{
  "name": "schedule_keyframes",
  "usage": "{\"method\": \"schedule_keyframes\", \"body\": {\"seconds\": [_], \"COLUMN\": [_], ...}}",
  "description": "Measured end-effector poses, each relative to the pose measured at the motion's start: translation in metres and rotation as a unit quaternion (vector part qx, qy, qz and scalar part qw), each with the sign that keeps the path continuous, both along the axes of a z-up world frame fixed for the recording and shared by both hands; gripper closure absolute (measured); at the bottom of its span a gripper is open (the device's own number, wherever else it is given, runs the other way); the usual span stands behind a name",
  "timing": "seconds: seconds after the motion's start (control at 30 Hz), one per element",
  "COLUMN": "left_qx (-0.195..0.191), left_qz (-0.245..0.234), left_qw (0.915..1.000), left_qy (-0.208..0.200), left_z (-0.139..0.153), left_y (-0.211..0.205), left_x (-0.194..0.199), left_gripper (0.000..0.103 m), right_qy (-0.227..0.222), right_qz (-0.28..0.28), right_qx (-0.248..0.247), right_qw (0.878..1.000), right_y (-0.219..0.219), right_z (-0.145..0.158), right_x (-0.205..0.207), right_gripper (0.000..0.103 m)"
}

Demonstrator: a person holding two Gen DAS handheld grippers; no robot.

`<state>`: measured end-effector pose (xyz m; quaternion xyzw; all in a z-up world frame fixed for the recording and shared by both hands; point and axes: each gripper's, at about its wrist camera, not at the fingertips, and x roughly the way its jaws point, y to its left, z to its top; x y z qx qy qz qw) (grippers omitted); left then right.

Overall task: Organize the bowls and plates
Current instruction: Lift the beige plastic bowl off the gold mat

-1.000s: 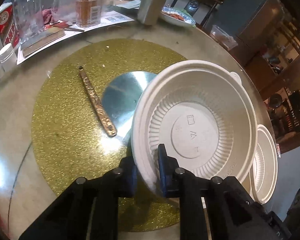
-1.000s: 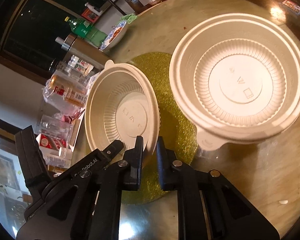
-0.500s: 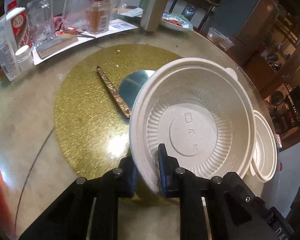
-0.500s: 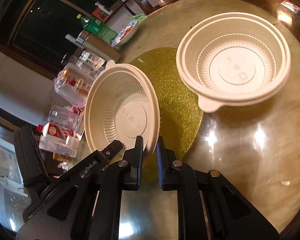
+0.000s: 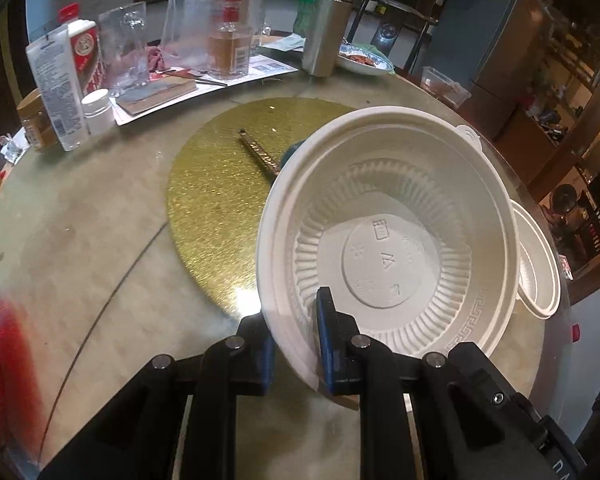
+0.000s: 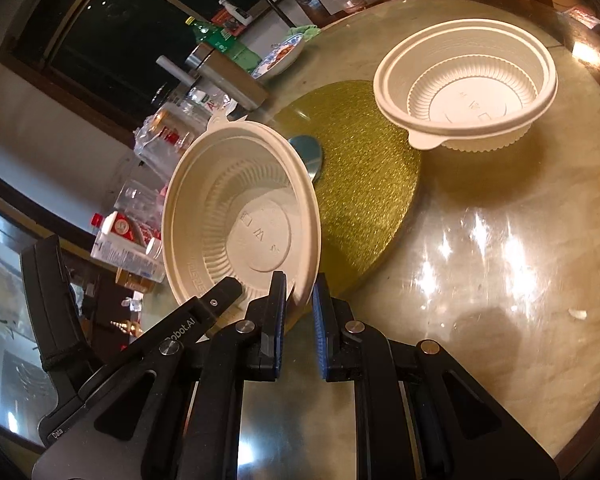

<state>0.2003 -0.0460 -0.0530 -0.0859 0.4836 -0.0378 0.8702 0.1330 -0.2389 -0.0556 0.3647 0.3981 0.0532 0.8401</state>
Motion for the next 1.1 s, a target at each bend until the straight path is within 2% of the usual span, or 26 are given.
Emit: {"method": "schedule_keyframes", "body": {"seconds": [0.73, 1.1], "left_qx": [0.01, -0.004], "left_qz": [0.017, 0.027], "left_qw": [0.9996, 0.9995], "left_qy": [-0.021, -0.016], "left_z": [0.01, 0.008], "left_y": [0.026, 0.052], "left_x": [-0.047, -0.068], "left_gripper": [0.085, 0.084], "right_qy": [-0.016, -0.021], "right_qz": [0.037, 0.064], "right_qx": [-0.009, -0.032], "right_qw": [0.999, 0.997], "right_y": [0.026, 0.051], "right_z": [0.005, 0.006], "right_x": [-0.031, -0.046], "right_gripper": [0.09, 0.09]}}
